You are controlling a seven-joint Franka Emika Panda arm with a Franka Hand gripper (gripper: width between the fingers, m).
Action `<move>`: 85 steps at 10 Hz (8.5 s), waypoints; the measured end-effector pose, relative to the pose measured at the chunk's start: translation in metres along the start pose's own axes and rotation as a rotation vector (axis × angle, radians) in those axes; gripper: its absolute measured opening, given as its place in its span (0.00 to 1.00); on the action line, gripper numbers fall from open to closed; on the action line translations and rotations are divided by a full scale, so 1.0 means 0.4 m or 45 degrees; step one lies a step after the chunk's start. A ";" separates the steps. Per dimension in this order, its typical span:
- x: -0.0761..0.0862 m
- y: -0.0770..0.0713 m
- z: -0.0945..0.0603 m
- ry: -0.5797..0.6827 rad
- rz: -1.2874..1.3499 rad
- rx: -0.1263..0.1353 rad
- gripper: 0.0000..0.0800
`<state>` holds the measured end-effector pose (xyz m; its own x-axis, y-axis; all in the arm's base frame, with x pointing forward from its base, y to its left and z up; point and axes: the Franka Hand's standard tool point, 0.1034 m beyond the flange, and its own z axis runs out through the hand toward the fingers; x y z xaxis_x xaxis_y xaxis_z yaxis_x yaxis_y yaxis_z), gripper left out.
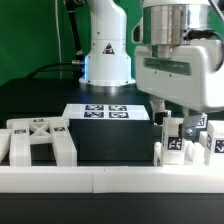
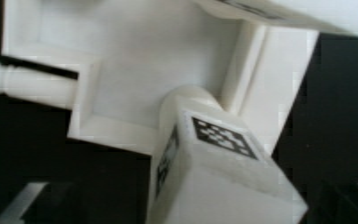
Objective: Assemble chair
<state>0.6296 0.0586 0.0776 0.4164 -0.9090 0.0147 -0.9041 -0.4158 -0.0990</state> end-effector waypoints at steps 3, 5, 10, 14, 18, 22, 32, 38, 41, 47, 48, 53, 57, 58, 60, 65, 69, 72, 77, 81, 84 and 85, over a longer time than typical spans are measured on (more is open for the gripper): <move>0.001 0.000 -0.001 0.001 -0.320 0.001 0.81; 0.002 0.000 -0.001 0.002 -0.558 0.001 0.81; 0.009 0.001 0.000 0.010 -0.944 0.003 0.81; 0.009 0.001 0.000 0.010 -1.098 0.002 0.50; 0.008 0.001 0.000 0.008 -0.932 0.006 0.36; 0.003 0.000 0.002 0.004 -0.375 0.006 0.36; 0.002 -0.005 0.006 0.004 0.424 0.023 0.49; 0.016 -0.002 0.000 0.002 -0.334 -0.003 0.81; 0.018 0.001 0.002 0.002 -0.689 -0.007 0.81; 0.015 0.001 0.003 0.011 -1.194 -0.027 0.81; 0.016 0.002 0.003 0.013 -1.253 -0.032 0.81; 0.016 0.002 0.003 0.013 -1.207 -0.031 0.36; 0.015 0.003 0.005 0.011 -0.694 -0.019 0.36; 0.012 0.002 0.005 0.010 -0.564 -0.018 0.36; 0.003 -0.003 0.007 0.010 -0.215 -0.019 0.36; -0.006 -0.011 0.008 0.019 0.402 -0.007 0.36; -0.008 -0.011 0.010 0.016 0.382 -0.007 0.76; -0.002 -0.002 0.010 0.011 0.019 -0.035 0.81; 0.009 -0.002 0.008 0.006 -0.695 -0.037 0.81; 0.013 0.001 0.010 0.003 -1.046 -0.045 0.81; 0.006 -0.001 0.011 0.006 -1.223 -0.056 0.81; 0.005 -0.001 0.011 0.005 -1.263 -0.058 0.81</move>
Offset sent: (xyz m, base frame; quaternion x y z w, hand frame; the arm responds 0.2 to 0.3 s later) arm 0.0026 0.0051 0.0018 0.0041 -0.0098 -0.2326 0.9725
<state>0.6312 0.0573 0.0731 0.9861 -0.1491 0.0738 -0.1493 -0.9888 -0.0019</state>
